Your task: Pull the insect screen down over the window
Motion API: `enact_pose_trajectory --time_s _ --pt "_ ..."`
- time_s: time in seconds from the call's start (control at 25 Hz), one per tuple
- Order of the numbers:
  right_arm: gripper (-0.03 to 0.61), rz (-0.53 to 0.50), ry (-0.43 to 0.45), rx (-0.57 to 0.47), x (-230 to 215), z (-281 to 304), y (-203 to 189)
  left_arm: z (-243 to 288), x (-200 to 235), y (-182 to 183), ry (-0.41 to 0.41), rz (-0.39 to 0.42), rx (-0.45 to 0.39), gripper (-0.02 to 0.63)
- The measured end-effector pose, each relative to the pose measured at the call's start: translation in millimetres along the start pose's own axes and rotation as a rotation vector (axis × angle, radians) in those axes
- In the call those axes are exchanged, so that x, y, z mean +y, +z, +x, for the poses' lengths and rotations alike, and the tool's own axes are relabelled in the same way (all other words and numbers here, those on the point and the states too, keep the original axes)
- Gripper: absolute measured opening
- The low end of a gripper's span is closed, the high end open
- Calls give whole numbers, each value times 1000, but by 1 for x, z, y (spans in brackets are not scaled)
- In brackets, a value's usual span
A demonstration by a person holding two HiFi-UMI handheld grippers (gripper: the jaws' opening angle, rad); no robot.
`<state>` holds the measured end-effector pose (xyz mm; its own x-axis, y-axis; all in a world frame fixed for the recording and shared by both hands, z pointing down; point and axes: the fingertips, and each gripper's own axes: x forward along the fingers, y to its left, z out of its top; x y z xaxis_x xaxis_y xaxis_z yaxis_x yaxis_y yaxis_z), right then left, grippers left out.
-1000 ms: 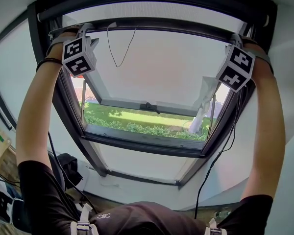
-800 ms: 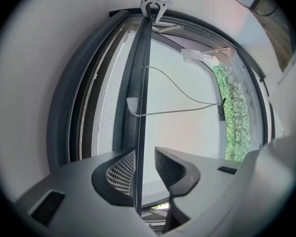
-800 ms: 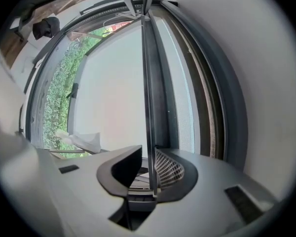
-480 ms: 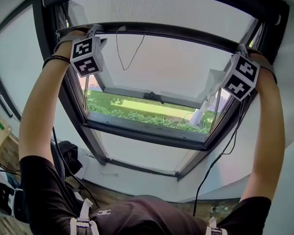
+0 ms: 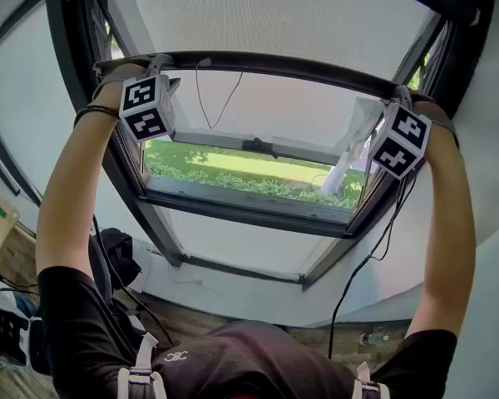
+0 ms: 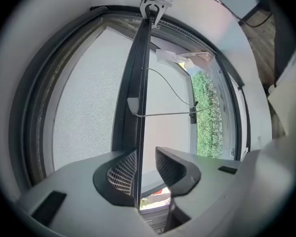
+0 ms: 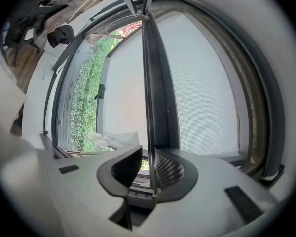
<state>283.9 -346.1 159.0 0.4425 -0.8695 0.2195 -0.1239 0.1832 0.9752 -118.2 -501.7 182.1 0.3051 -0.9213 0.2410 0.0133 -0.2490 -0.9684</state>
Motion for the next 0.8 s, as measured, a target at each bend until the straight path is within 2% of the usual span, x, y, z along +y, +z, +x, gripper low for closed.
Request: enact_pose_trajectory --time_s 0.16,0.28,0.4,0.56,0.6,0.68,0.8 --pt "92 3 -10 -1 17 4 -1 6 -19 0 -15 -9 -17 134" --pt "81 12 10 3 25 7 -1 8 -29 -2 -23 20 -8 127" --pt "78 13 19 10 29 7 -2 8 -34 -1 -25 -6 -25 134" --pt "72 14 82 20 44 10 -2 10 -49 -2 -62 -13 -23 133" --pt "67 7 90 24 49 11 -2 12 -54 -2 -69 -11 -21 150" --pt "66 -3 118 30 61 15 -3 15 -66 -2 -96 -20 -24 121" --pt "58 -18 180 31 86 21 -4 21 -90 -3 -146 -29 -25 120"
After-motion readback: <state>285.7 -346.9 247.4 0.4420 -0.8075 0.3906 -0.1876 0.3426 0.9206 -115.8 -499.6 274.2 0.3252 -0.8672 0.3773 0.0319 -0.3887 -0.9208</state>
